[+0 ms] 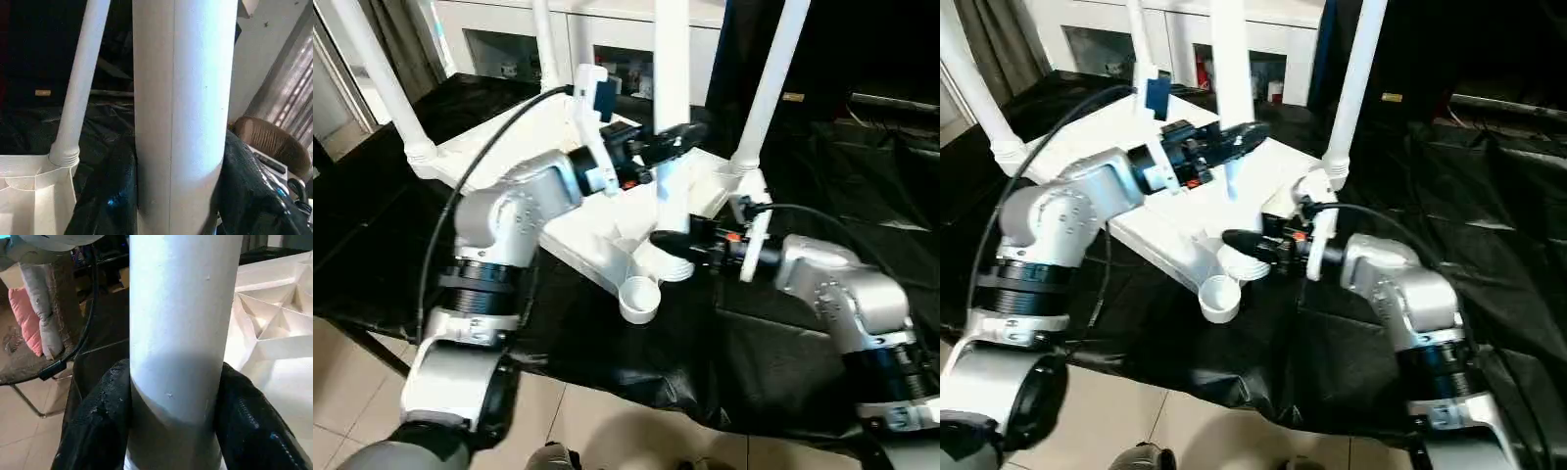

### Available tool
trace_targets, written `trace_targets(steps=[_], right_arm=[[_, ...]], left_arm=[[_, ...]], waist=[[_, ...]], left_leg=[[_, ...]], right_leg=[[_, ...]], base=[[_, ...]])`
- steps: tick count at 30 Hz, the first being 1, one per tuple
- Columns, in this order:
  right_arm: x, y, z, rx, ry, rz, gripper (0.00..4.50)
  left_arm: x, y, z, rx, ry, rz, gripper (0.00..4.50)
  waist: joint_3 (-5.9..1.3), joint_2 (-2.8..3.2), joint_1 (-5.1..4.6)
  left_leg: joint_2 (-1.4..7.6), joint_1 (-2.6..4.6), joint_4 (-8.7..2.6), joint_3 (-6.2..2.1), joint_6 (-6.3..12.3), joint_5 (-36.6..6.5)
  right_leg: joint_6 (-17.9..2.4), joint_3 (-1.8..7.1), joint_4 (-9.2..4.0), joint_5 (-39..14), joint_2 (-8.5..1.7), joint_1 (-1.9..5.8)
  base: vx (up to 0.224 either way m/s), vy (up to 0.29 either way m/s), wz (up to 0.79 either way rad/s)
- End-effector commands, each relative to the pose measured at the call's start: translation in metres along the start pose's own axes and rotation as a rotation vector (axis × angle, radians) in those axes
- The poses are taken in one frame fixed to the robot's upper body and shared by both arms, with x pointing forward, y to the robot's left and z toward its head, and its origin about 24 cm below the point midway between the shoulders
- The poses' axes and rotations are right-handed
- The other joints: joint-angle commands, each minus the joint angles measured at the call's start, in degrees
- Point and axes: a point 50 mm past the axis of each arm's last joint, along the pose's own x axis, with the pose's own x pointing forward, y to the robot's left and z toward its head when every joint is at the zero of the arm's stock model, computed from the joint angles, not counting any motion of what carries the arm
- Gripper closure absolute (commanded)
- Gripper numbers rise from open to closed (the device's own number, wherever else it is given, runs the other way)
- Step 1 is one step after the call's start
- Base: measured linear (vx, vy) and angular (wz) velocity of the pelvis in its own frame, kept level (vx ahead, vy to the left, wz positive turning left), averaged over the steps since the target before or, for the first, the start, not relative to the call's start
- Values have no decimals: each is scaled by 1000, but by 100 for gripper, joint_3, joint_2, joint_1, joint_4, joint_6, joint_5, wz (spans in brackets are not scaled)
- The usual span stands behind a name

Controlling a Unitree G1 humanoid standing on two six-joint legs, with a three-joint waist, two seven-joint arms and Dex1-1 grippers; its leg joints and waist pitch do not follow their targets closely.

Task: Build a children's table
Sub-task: Pick table leg

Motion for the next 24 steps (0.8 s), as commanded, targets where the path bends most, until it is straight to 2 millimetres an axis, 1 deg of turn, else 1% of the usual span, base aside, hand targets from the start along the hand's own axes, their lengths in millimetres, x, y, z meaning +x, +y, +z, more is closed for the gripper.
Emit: trace_targets(steps=[1,3,4,5,6,7,9,10,11,15,17,18,19,24], right_arm=[[5,8,15,-77,-36,44,257],[5,8,15,-62,-40,46,257],[5,8,15,-62,-40,46,257],[5,7,16,-34,-46,53,222],[5,7,16,-26,-45,61,201],[5,7,17,-23,-42,70,187],[5,6,17,-31,-21,77,183],[4,6,18,-31,-12,86,183],[3,6,19,-30,-10,89,182],[-1,5,23,14,17,143,182],[-2,5,23,16,29,155,182],[-3,4,23,17,38,161,182],[-3,4,23,16,50,167,182],[-6,5,20,40,82,207,182]], left_arm=[[-2,-1,1,-5,18,-16,268],[-3,-1,0,-1,29,-24,268],[-3,-1,0,-1,29,-24,268],[-4,-1,0,7,40,-36,268],[-5,-1,0,11,47,-42,268],[-5,-1,0,18,56,-51,268],[-6,-2,0,36,84,-78,268],[-7,-2,0,44,99,-93,268],[-7,-3,0,46,105,-100,268],[-8,-5,0,64,154,-149,268],[-8,-6,-1,68,165,-158,268],[-8,-7,-1,68,166,-166,268],[-8,-7,0,63,162,-177,268],[-7,-18,3,32,132,-284,268]], waist=[[-456,-93,22],[-454,-90,20],[-451,-121,15],[-453,-105,25],[-455,-102,25],[-454,-139,21],[-455,-129,25],[-458,-144,22],[-451,-133,21],[-450,-145,24],[-456,-143,36],[-457,-135,45],[-458,-151,46],[-458,-161,59]], left_leg=[[41,137,-372,34,142,-961],[42,139,-378,33,130,-979],[42,139,-380,37,130,-997],[42,144,-380,34,112,-1000],[42,142,-382,33,106,-1001],[36,134,-383,36,115,-986],[41,140,-383,34,115,-981],[40,141,-382,37,121,-972],[43,144,-387,35,117,-974],[42,141,-383,40,118,-929],[45,141,-378,41,108,-911],[47,145,-376,41,105,-903],[44,139,-375,42,103,-887],[41,135,-365,49,122,-878]], right_leg=[[-1240,123,-364,-1039,-189,300],[-1237,124,-363,-1024,-186,295],[-1230,124,-373,-1041,-185,295],[-1225,126,-367,-1048,-191,296],[-1223,125,-363,-1037,-190,298],[-1216,124,-362,-1027,-190,307],[-1207,125,-358,-1046,-198,302],[-1201,127,-356,-1041,-192,300],[-1196,129,-351,-1064,-192,295],[-1239,131,-341,-950,-190,304],[-1249,133,-334,-910,-199,308],[-1263,133,-330,-891,-202,306],[-1279,130,-328,-876,-203,315],[-1318,132,-327,-901,-207,315]], base=[[0,0,0],[0,0,0],[0,0,0],[0,0,0],[0,0,0],[0,0,0],[0,0,0],[0,0,0],[0,0,0],[0,0,0],[0,0,0],[0,0,0],[0,0,0],[0,0,0]])
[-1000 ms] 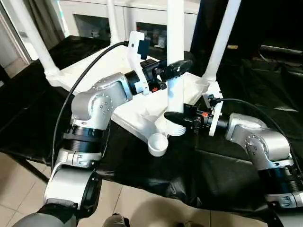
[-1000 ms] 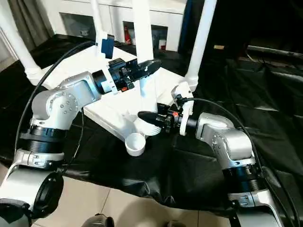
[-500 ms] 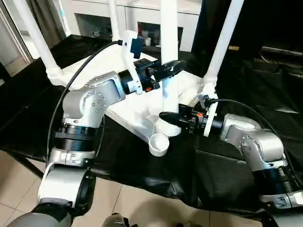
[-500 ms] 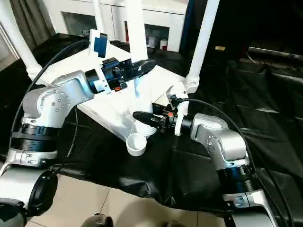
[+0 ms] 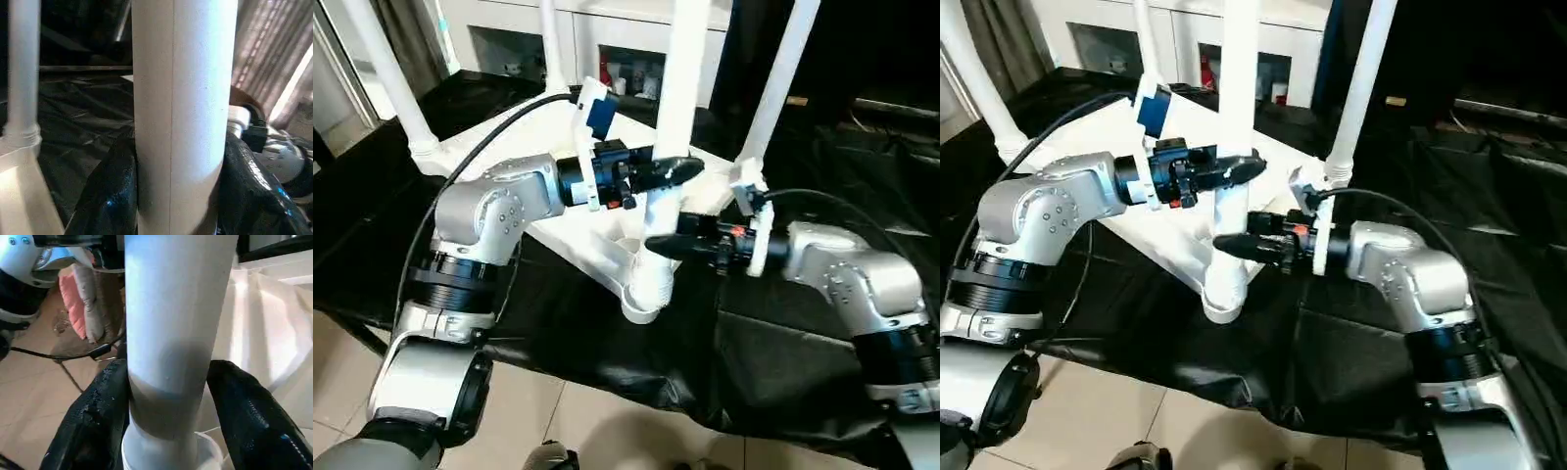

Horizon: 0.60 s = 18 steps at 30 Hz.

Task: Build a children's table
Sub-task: Pick table leg

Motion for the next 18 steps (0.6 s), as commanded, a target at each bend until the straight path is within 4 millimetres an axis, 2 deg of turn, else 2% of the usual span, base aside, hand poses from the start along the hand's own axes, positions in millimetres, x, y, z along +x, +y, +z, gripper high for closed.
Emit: trace_targets(steps=[1,12,18], right_arm=[[-1,0,5,-2,17,17,182],[4,4,-1,15,46,74,182],[8,5,-3,13,36,85,182]], left_arm=[[5,-10,10,21,-22,-82,268],[9,-15,11,10,-33,-135,268],[8,-15,11,1,-47,-134,268]], waist=[[-455,-96,29],[-461,-110,67],[-467,-90,76]], left_leg=[[39,135,-366,44,122,-887],[50,142,-365,41,98,-888],[45,139,-361,36,104,-864]], right_leg=[[-1323,131,-336,-928,-205,316],[-1317,131,-334,-949,-207,312],[-1341,129,-320,-865,-206,313]], base=[[0,0,0],[0,0,0],[0,0,0]])
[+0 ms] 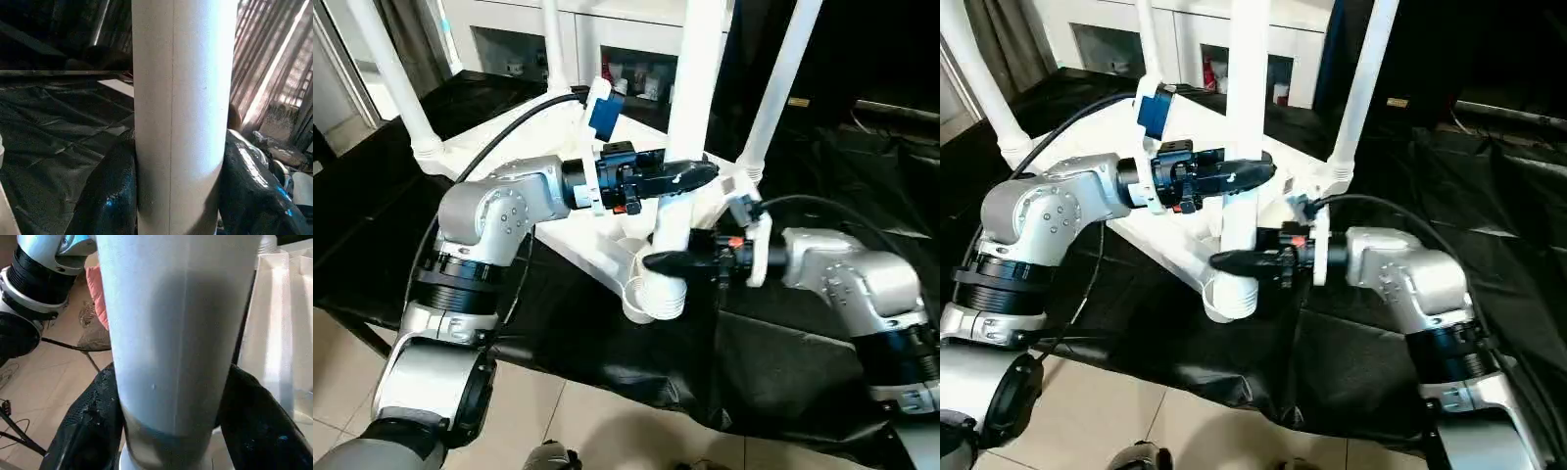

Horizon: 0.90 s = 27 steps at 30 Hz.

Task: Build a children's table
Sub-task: Pick table leg

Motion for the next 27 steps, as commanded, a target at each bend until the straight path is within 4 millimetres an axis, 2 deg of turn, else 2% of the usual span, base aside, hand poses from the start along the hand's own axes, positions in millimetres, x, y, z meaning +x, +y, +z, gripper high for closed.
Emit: trace_targets(steps=[1,8,13,14,16,27], right_arm=[[1,0,3,-20,1,-2,182],[3,0,2,-10,-15,2,182],[3,0,0,-2,-19,2,226],[3,0,0,-1,-19,2,235],[2,0,0,1,-19,1,251],[1,-1,-1,5,-26,-14,259]], left_arm=[[3,-6,10,30,-26,-38,268],[2,-6,10,25,-27,-39,268],[1,-5,11,24,-27,-36,268],[1,-5,12,24,-26,-36,268],[1,-5,12,24,-25,-36,268],[0,-3,13,32,-30,-20,268]], waist=[[-458,-80,19],[-465,-57,42],[-468,-51,46],[-472,-27,51],[-469,-44,45],[-469,-28,48]], left_leg=[[47,142,-367,38,92,-902],[48,148,-372,31,42,-935],[46,146,-372,28,41,-933],[45,149,-369,25,29,-940],[42,147,-370,28,25,-953],[46,153,-373,24,8,-984]], right_leg=[[-1334,129,-338,-903,-205,307],[-1339,127,-326,-822,-198,307],[-1345,124,-323,-785,-198,314],[-1349,125,-318,-778,-199,313],[-1354,125,-322,-759,-194,317],[-1362,125,-324,-781,-198,315]], base=[[0,0,0],[0,0,0],[0,0,0],[0,0,0],[0,0,0],[0,0,0]])
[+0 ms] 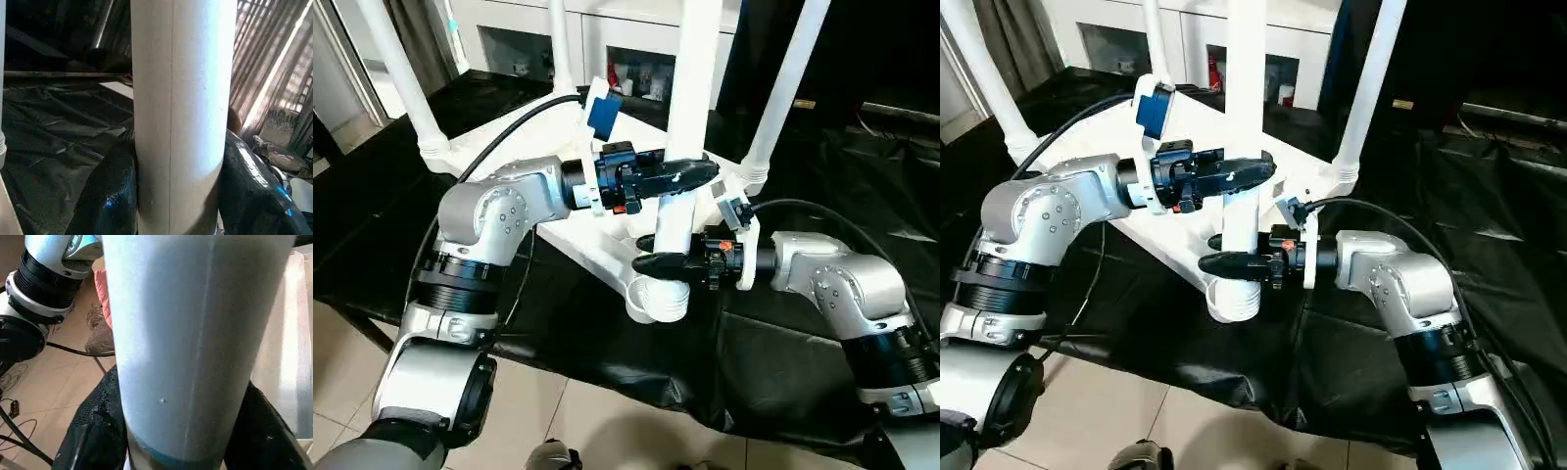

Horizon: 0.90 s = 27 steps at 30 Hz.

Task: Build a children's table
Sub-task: Pick table leg

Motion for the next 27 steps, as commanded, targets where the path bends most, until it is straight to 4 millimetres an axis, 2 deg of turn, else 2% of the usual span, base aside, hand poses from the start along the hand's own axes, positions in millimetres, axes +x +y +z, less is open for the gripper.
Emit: trace_targets(steps=[1,12,14,18,21,25,27], right_arm=[[-5,-2,1,-6,-14,-31,259],[-6,-3,3,-9,-22,-38,260],[-6,-3,3,-11,-25,-39,260],[-5,-3,4,-18,-38,-43,260],[-4,-3,7,-25,-75,-52,261],[-2,-2,10,-29,-133,-67,261],[-2,-3,11,-38,-149,-86,261]], left_arm=[[0,-4,13,46,-21,-19,268],[-4,-3,14,66,-39,9,268],[-3,-2,15,58,-46,12,198],[-4,0,17,44,-87,23,185],[-7,1,20,54,-156,40,156],[-17,6,22,34,-265,52,156],[-22,9,21,48,-261,79,156]], waist=[[-470,-33,9],[-470,-44,5],[-470,-45,5],[-470,-49,7],[-471,-46,5],[-476,-20,7],[-474,-32,-2]], left_leg=[[45,151,-374,27,7,-986],[44,151,-370,32,19,-968],[43,149,-370,31,16,-974],[41,145,-365,33,18,-951],[44,147,-368,31,15,-981],[36,150,-365,29,20,-996],[38,152,-372,28,18,-1016]], right_leg=[[-1361,124,-328,-776,-197,316],[-1369,127,-325,-745,-195,316],[-1355,127,-327,-783,-199,320],[-1366,127,-328,-768,-201,322],[-1354,126,-334,-811,-205,315],[-1382,122,-327,-760,-198,313],[-1358,121,-333,-767,-190,316]], base=[[0,0,0],[0,0,0],[0,0,0],[0,0,0],[0,0,0],[0,0,0],[0,0,0]])
